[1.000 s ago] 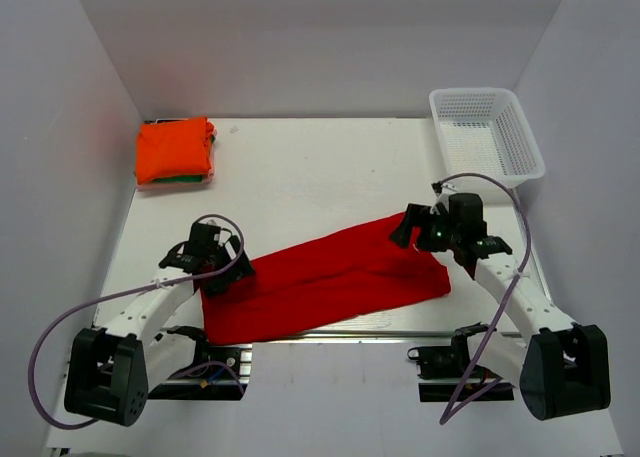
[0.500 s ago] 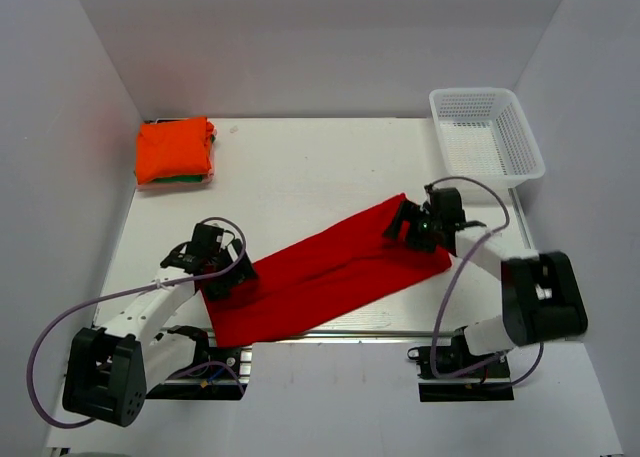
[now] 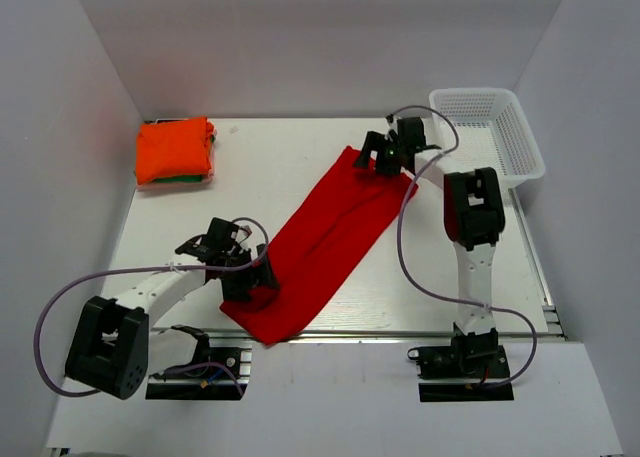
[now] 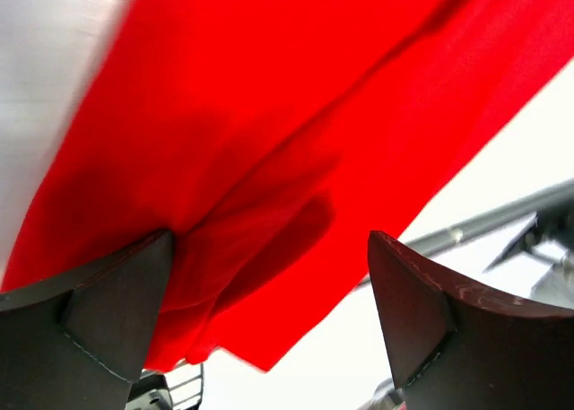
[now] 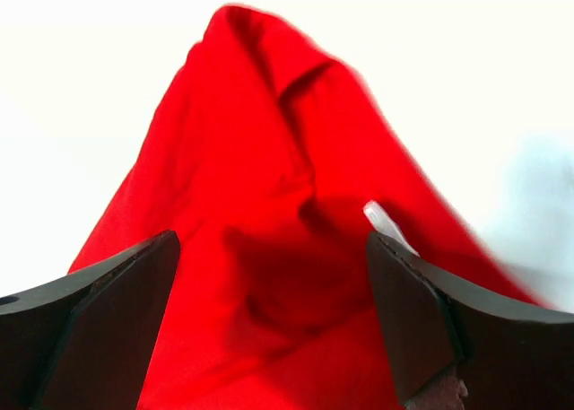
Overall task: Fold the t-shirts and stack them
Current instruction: Rotate the tshirt 90 degrees
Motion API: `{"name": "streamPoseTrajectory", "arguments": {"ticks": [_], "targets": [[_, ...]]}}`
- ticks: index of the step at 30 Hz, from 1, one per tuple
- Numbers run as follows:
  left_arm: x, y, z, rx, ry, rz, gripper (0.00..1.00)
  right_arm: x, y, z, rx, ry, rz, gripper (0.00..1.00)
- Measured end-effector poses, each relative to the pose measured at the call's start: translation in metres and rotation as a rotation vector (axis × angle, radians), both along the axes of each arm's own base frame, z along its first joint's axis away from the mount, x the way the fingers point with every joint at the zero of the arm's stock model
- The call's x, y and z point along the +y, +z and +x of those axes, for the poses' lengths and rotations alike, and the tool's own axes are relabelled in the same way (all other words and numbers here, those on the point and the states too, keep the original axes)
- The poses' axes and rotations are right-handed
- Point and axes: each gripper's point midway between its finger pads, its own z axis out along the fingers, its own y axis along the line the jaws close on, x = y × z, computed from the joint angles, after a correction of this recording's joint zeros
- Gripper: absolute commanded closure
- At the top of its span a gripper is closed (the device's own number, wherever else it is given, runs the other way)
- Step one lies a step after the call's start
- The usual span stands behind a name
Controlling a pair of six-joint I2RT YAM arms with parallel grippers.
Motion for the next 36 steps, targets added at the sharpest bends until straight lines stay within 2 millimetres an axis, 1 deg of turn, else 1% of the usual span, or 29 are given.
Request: {"name": "streamPoseTrajectory", "arguments": {"ticks": [2,6,9,11,14,16,19,21,22,24,25,27,28,29,31,33,35,36], "targets": [[-0.009,0.002,-0.007,0.007,-0.051,-0.034,0.0,0.008,0.0,0.017,-0.017,0.028,-0.012,0.1],[-0.021,0.008,-0.021,0.017,-0.14,-0.077,0.0,0.021,0.002,0.03,-0.027,0.079,-0.034,0.1],[-0.034,0.023,-0.033,-0.002,-0.225,-0.144,0.0,0.028,0.008,0.032,-0.034,0.113,-0.038,0.1],[-0.041,0.034,-0.036,-0.039,-0.268,-0.179,0.0,0.031,0.012,0.031,-0.04,0.128,-0.045,0.1],[-0.044,0.052,-0.033,-0.109,-0.298,-0.183,0.0,0.032,0.02,0.027,-0.052,0.141,-0.073,0.1],[-0.042,0.061,-0.021,-0.17,-0.29,-0.147,0.0,0.028,0.03,0.019,-0.061,0.131,-0.106,0.1],[-0.039,0.065,-0.002,-0.237,-0.269,-0.084,0.0,0.019,0.054,-0.006,-0.049,0.103,-0.155,0.1],[-0.038,0.058,0.009,-0.248,-0.262,-0.034,0.0,0.012,0.074,-0.022,-0.069,0.072,-0.186,0.1],[-0.04,0.052,0.013,-0.241,-0.267,-0.008,0.0,0.008,0.083,-0.034,-0.069,0.058,-0.204,0.1],[-0.044,0.04,0.018,-0.216,-0.289,0.036,0.0,0.003,0.092,-0.054,-0.069,0.039,-0.224,0.1],[-0.047,0.033,0.02,-0.201,-0.301,0.065,0.0,0.001,0.092,-0.065,-0.062,0.036,-0.232,0.1],[-0.053,0.022,0.023,-0.178,-0.333,0.107,0.0,-0.002,0.081,-0.086,-0.027,0.04,-0.244,0.1],[-0.055,0.017,0.024,-0.171,-0.348,0.131,0.0,-0.003,0.069,-0.098,0.009,0.045,-0.252,0.1],[-0.057,0.012,0.025,-0.162,-0.362,0.151,0.02,-0.004,0.058,-0.106,0.042,0.048,-0.257,0.1],[-0.057,0.003,0.024,-0.148,-0.382,0.189,0.02,-0.007,0.033,-0.119,0.112,0.057,-0.27,0.1],[-0.055,-0.004,0.018,-0.127,-0.399,0.23,0.02,-0.007,0.01,-0.125,0.171,0.073,-0.273,0.1],[-0.054,-0.007,0.014,-0.119,-0.413,0.256,0.02,-0.005,-0.01,-0.123,0.218,0.087,-0.282,0.1],[-0.056,-0.007,0.012,-0.117,-0.42,0.258,0.02,-0.002,-0.011,-0.119,0.229,0.09,-0.279,0.1]]}}
